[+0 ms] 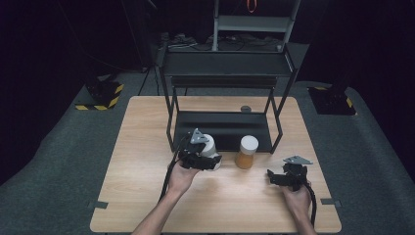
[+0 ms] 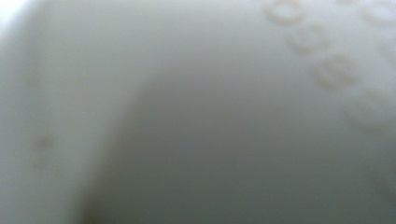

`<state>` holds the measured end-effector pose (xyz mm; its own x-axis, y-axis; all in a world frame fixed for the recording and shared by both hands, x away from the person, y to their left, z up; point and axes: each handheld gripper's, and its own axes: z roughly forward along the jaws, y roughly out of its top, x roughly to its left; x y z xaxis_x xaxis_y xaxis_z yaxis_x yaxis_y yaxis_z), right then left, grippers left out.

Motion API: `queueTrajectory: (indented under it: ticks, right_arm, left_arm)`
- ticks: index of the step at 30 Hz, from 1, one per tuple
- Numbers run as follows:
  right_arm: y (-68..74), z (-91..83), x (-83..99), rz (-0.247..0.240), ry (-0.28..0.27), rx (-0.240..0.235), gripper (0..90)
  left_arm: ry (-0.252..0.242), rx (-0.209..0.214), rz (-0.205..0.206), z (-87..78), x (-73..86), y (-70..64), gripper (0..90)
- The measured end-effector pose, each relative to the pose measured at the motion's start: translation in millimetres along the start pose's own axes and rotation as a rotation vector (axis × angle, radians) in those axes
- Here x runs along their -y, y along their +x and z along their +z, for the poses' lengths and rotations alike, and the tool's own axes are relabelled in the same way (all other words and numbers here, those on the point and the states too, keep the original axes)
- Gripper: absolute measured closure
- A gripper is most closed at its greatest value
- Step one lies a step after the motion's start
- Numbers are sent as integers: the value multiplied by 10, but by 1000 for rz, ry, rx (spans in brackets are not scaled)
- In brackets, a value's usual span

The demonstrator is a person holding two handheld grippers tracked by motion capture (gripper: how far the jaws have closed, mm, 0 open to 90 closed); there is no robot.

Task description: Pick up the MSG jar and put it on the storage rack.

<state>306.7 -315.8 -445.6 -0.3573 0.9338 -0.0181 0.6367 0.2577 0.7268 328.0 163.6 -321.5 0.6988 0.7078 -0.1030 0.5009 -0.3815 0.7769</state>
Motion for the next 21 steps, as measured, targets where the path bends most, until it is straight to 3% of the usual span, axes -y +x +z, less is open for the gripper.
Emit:
queueTrajectory:
  ticks: [21]
  right_arm:
    - [0,0,0,1,0,0,46]
  left_arm:
    - [38,20,34,-437,-1152,128,301]
